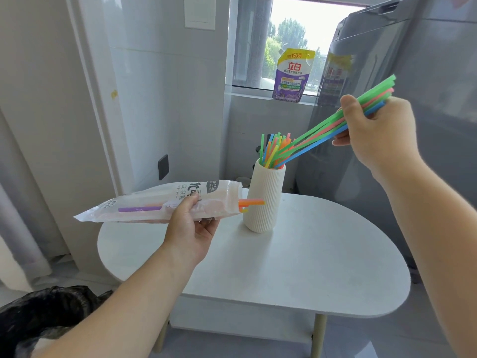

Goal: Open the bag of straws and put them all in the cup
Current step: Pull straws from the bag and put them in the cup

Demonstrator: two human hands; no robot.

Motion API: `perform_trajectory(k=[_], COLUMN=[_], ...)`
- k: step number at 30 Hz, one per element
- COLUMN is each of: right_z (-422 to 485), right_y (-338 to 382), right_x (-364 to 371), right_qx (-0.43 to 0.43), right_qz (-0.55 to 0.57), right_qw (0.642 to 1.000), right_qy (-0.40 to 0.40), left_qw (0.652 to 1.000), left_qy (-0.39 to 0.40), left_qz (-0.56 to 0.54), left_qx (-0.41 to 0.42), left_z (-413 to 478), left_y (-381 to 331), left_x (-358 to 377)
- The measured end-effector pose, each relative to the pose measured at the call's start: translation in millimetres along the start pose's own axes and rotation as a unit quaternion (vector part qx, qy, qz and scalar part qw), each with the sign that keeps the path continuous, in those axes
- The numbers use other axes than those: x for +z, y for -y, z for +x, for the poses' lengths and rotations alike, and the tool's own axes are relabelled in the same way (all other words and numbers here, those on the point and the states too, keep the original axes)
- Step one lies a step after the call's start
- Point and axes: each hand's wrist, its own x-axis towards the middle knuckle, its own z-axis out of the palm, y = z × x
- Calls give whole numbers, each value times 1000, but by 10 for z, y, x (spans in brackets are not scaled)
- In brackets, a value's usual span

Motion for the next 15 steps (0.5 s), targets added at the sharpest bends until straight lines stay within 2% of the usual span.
perform_trajectory(k=[7, 15], right_z=[123, 288], right_y=[115, 238], right_x=[195, 380], right_qx=[5, -7], right_qz=[-33, -73], right_qw=[998, 995], right_qy=[54, 72], left_qw=[1000, 1000], left_qy=[1, 5], left_qz=[-6, -8], left_qx=[-1, -3], left_z=[14, 33], left_y=[1, 5], left_x=[1, 2])
